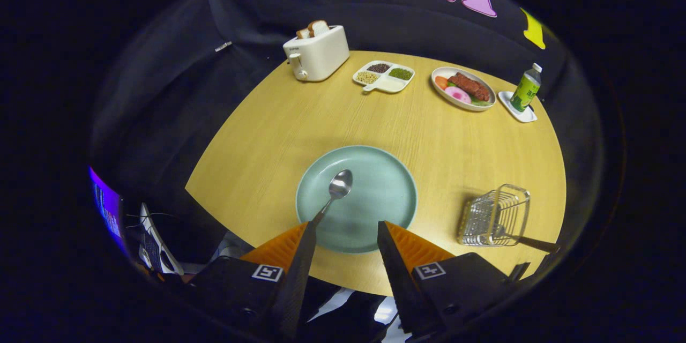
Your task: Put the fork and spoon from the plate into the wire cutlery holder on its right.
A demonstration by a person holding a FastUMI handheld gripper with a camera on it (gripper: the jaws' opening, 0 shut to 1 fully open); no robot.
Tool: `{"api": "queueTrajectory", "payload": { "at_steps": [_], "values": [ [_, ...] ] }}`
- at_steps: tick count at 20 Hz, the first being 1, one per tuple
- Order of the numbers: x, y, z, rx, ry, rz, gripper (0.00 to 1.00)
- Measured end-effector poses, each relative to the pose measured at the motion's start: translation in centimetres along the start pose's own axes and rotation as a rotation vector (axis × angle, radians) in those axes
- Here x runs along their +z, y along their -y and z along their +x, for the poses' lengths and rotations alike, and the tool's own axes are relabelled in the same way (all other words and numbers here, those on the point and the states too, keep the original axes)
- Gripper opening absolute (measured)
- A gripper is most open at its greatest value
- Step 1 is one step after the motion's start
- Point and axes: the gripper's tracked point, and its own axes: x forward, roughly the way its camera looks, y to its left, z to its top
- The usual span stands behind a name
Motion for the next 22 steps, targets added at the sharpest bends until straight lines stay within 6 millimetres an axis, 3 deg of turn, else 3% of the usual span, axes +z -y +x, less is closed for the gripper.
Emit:
{"api": "queueTrajectory", "payload": {
  "at_steps": [3, 8, 12, 14, 16, 17, 18, 19, 22],
  "values": [
    [-1.3, -1.8, 3.8, -0.001, -0.064, 0.032, 0.74],
    [-2.4, -1.7, 8.6, -0.061, -0.136, 0.040, 0.74],
    [-2.8, -0.6, 9.7, -0.121, -0.165, 0.032, 0.73],
    [-3.4, 0.0, 10.1, -0.140, -0.194, 0.037, 0.62],
    [-4.2, 0.3, 10.5, -0.150, -0.229, 0.039, 0.42],
    [-3.6, 0.5, 10.6, -0.156, -0.210, 0.039, 0.30],
    [-3.1, 0.5, 10.2, -0.161, -0.215, 0.035, 0.28],
    [-3.6, 0.5, 10.7, -0.155, -0.220, 0.028, 0.13],
    [-3.4, -0.3, 10.3, -0.089, -0.228, 0.023, 0.10]
  ]
}}
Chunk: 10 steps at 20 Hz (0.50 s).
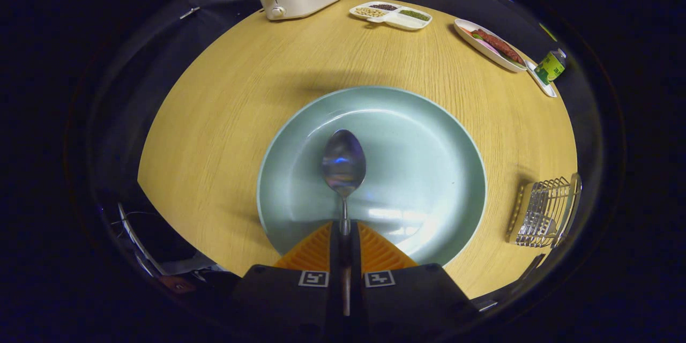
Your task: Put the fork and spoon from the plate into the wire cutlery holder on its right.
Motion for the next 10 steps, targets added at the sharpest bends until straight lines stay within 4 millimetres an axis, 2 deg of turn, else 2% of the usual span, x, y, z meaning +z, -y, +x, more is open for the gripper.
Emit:
{"api": "queueTrajectory", "payload": {
  "at_steps": [2, 4, 7, 10],
  "values": [
    [1.2, -0.7, -1.4, 0.056, 0.060, 0.017, 0.10],
    [2.2, 0.0, -3.3, 0.074, 0.094, 0.009, 0.10],
    [2.9, 1.9, -6.4, 0.078, 0.131, 0.007, 0.10],
    [1.8, 4.5, -6.8, 0.045, 0.083, -0.022, 0.09]
  ]
}}
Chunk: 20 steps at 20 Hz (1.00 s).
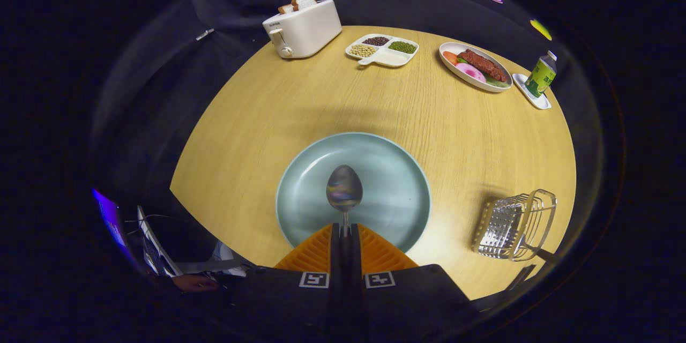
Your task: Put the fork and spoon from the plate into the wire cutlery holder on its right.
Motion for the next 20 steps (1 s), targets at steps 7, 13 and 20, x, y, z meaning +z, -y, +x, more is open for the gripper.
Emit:
{"api": "queueTrajectory", "payload": {
  "at_steps": [7, 13, 20],
  "values": [
    [-0.9, 0.6, -2.6, 0.044, -0.006, -0.012, 0.07],
    [0.4, 3.8, -10.9, 0.054, -0.011, -0.106, 0.07],
    [0.8, 13.0, -18.3, -0.060, -0.057, -0.144, 0.07]
  ]
}}
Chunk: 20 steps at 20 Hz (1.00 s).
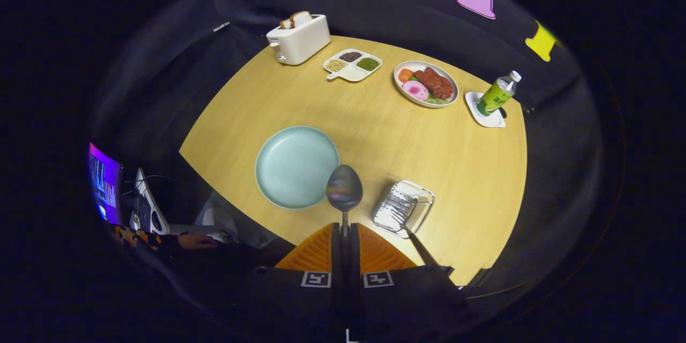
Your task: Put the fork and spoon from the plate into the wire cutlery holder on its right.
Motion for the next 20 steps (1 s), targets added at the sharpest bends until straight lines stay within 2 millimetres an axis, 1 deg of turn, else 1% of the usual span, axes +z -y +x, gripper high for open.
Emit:
{"api": "queueTrajectory", "payload": {
  "at_steps": [2, 3, 6, 8, 11, 14, 17, 20],
  "values": [
    [-0.9, 2.2, -0.3, -0.027, -0.055, -0.016, 0.07],
    [-1.4, 3.0, -0.1, -0.035, -0.090, -0.025, 0.07],
    [-2.4, 5.2, 1.2, -0.055, -0.208, -0.049, 0.07],
    [-2.9, 6.2, 2.3, -0.070, -0.284, -0.085, 0.07],
    [-2.9, 6.9, 4.5, -0.087, -0.364, -0.120, 0.07],
    [-3.0, 7.1, 6.4, -0.093, -0.426, -0.133, 0.07],
    [-3.1, 6.9, 8.1, -0.083, -0.457, -0.124, 0.07],
    [-3.3, 7.5, 9.5, -0.084, -0.450, -0.093, 0.07]
  ]
}}
